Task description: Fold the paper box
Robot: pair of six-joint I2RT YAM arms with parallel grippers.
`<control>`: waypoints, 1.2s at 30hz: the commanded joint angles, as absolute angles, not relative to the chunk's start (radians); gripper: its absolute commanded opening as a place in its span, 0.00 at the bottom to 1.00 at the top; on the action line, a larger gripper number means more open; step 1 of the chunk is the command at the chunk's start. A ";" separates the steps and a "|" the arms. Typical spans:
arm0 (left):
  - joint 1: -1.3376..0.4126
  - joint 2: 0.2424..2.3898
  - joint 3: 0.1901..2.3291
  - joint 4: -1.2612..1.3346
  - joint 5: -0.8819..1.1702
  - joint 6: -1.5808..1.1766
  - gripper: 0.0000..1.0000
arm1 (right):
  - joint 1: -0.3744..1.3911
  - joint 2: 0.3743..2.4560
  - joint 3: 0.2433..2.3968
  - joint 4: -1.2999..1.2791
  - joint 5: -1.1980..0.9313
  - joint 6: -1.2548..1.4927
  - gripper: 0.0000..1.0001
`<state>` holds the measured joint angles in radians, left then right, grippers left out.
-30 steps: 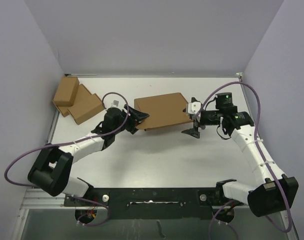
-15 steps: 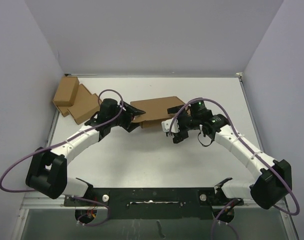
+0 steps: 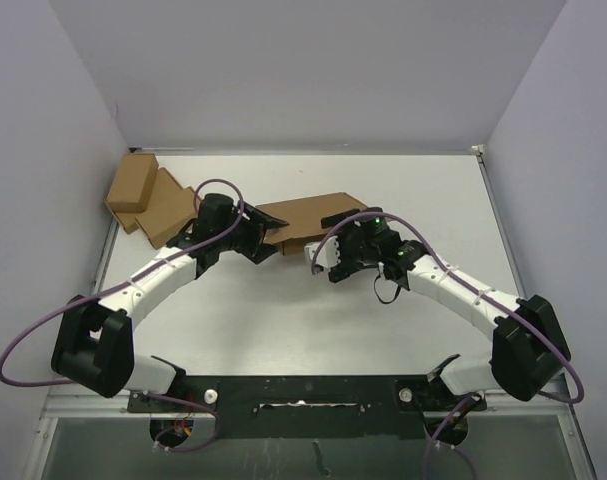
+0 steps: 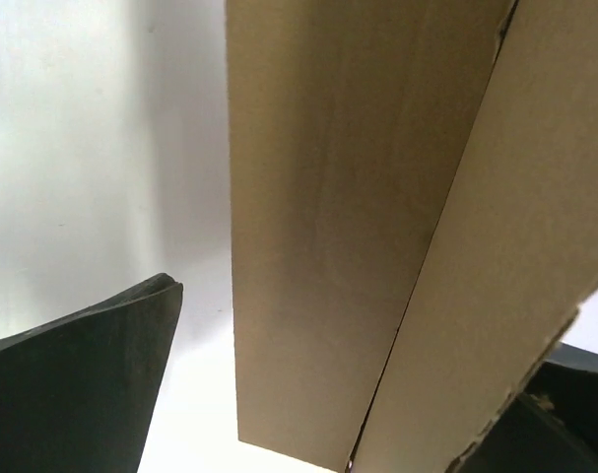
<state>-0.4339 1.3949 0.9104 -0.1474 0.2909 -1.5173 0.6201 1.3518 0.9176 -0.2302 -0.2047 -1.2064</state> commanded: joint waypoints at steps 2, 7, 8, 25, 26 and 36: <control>-0.428 1.362 0.990 -0.095 0.332 -1.540 0.49 | 0.629 1.388 0.936 -0.073 -0.113 -1.137 0.94; -0.428 1.359 0.995 -0.099 0.335 -1.540 0.49 | 0.629 1.388 0.929 -0.052 -0.118 -1.129 0.80; -0.428 1.360 0.994 -0.097 0.336 -1.539 0.49 | 0.628 1.387 0.924 -0.042 -0.116 -1.127 0.76; -0.413 1.326 0.979 -0.020 0.344 -1.526 0.90 | 0.550 1.339 0.935 -0.057 -0.237 -0.953 0.46; -0.410 1.314 0.984 -0.033 0.338 -1.516 0.97 | 0.544 1.337 0.937 -0.059 -0.243 -0.942 0.45; -0.348 1.152 0.986 -0.155 0.275 -1.400 0.98 | 0.450 1.310 1.025 -0.125 -0.358 -0.747 0.43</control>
<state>-0.3786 1.2663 0.9325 -0.1188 0.3195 -1.4841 0.4866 1.3613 0.9245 -0.1261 -0.2745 -0.8738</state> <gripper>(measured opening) 0.978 0.598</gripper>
